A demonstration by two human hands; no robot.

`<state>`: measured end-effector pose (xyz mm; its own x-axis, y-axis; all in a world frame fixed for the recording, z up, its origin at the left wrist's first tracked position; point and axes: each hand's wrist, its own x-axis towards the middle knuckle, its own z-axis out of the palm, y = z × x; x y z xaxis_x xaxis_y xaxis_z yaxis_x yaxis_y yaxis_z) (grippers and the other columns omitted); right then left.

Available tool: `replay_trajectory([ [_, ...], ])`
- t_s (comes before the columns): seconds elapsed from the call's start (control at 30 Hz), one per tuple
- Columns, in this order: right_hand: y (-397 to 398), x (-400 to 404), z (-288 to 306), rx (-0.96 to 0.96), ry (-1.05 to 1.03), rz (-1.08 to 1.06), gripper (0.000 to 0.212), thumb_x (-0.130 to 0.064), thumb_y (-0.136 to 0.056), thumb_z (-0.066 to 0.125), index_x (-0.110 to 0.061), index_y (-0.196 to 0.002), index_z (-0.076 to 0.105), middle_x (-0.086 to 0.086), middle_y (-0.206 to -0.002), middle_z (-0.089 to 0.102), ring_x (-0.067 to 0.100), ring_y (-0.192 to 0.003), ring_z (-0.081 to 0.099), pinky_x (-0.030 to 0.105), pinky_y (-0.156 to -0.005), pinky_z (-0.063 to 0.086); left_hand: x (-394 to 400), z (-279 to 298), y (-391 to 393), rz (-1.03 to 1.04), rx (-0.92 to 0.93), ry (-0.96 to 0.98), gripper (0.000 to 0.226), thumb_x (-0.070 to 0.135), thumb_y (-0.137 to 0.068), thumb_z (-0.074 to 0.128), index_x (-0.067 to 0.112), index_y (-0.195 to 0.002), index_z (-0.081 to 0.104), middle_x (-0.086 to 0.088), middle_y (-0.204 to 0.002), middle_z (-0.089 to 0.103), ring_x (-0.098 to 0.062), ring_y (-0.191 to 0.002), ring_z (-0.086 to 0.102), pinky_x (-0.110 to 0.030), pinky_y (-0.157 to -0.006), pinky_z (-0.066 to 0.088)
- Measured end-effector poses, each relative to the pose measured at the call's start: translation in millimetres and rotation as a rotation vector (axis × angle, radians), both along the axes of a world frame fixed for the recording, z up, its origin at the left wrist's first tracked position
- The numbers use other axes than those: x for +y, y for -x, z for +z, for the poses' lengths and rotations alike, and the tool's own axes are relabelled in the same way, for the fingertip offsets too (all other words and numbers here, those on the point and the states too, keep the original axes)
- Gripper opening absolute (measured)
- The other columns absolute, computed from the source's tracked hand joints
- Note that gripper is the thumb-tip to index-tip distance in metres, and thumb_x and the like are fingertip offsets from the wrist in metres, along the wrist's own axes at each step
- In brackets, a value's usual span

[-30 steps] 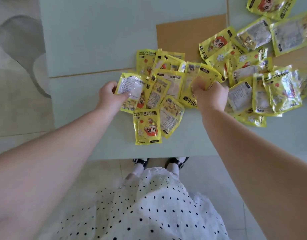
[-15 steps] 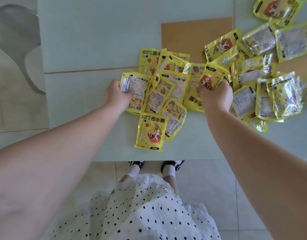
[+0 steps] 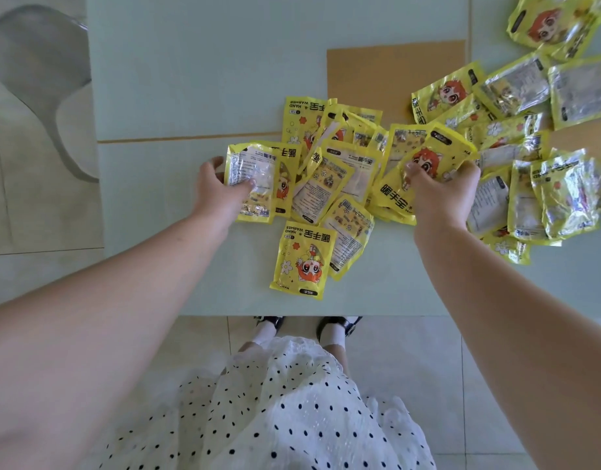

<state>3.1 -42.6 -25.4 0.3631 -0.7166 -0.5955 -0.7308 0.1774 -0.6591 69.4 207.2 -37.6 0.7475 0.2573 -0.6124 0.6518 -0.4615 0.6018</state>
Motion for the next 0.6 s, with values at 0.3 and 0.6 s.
replay_trajectory([
  [0.3,51.2,25.7,28.5,-0.154,-0.529,-0.290,0.012,-0.023,-0.080,0.075,-0.018,-0.083,0.064,-0.003,-0.076,0.073,0.018,-0.084,0.071,0.038,-0.080,0.057,16.3,10.6,-0.9,0.046,0.106,0.252,0.013,0.006,-0.088,0.062,0.019,-0.088,0.060,-0.003,-0.091,0.067,-0.024,-0.086,0.066,-0.049,-0.088,0.053],
  [0.6,91.3,96.0,-0.9,0.040,-0.491,-0.326,0.011,-0.022,-0.082,0.072,-0.024,-0.083,0.061,0.000,-0.087,0.068,0.024,-0.094,0.066,0.042,-0.089,0.053,-2.0,-2.7,-5.6,-0.207,-0.067,-0.067,0.014,0.015,-0.089,0.059,0.014,-0.097,0.048,-0.006,-0.099,0.055,-0.021,-0.083,0.049,-0.028,-0.071,0.040],
])
